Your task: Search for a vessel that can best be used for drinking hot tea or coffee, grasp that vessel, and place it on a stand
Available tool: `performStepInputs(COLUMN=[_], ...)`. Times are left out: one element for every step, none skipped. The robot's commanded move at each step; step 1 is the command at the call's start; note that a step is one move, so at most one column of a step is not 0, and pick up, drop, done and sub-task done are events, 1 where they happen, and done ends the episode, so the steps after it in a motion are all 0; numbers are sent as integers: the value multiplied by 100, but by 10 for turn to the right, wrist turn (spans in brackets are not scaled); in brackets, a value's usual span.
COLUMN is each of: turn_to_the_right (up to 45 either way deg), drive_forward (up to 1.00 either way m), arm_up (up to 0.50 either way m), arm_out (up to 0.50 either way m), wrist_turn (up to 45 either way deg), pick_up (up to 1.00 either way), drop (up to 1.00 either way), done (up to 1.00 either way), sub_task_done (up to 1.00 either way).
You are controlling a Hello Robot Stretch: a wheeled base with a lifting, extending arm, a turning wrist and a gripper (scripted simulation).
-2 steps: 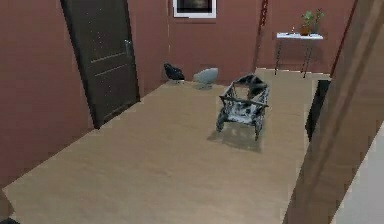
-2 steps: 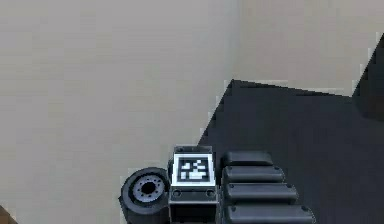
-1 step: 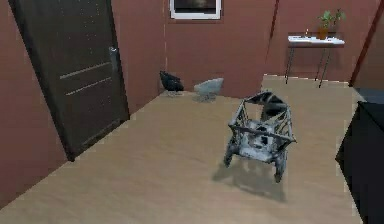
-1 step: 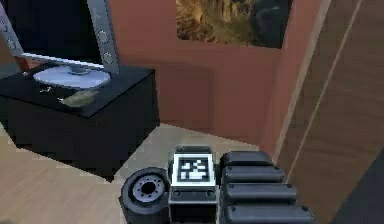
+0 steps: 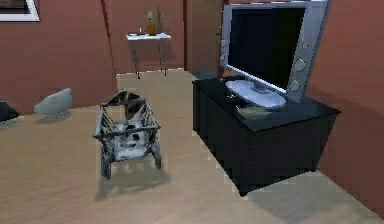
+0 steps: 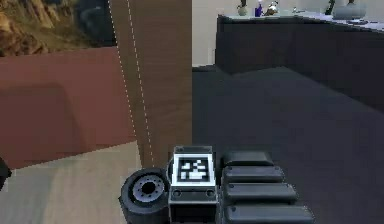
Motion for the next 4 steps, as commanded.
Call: performStepInputs(turn_to_the_right=[0,60,0,450], drive_forward=[100,0,30,0], arm_up=[0,0,0,0], arm_out=[0,0,0,0], wrist_turn=[0,0,0,0], pick_up=[0,0,0,0], drop=[0,0,0,0], done=[0,0,0,0], sub_task_done=[0,0,0,0])
